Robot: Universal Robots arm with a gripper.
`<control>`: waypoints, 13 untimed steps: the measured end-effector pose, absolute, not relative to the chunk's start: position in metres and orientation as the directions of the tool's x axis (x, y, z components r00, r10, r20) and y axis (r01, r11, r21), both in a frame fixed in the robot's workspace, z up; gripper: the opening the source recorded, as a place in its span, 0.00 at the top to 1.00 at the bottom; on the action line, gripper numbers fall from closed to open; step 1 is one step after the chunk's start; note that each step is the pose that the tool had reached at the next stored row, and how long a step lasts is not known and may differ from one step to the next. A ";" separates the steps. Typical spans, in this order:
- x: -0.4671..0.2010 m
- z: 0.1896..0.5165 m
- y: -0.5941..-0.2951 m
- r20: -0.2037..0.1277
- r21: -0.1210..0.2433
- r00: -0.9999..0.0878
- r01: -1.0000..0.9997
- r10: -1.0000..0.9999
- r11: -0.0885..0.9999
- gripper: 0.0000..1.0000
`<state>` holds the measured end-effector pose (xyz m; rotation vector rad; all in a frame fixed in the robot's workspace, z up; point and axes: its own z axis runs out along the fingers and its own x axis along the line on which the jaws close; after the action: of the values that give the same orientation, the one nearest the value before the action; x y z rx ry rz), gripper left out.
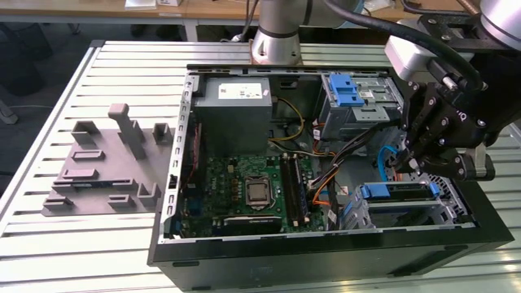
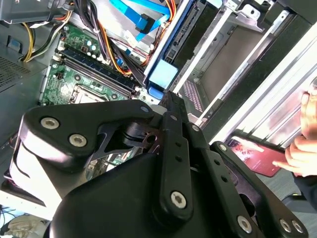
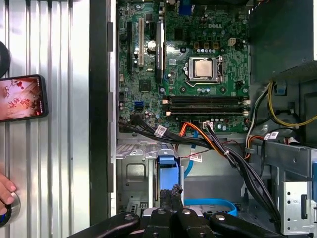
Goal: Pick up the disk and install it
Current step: 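Insert the disk into the insertion slot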
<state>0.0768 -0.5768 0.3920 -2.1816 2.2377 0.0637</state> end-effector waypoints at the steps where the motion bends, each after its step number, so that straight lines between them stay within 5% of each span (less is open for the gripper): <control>1: 0.077 0.392 -0.577 -0.040 0.018 -0.026 -1.000 -0.999 0.025 0.89; 13: 0.077 0.389 -0.577 -0.040 0.018 -0.026 -1.000 -0.999 0.025 0.89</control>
<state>0.0768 -0.5768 0.3886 -2.1816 2.2376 0.0637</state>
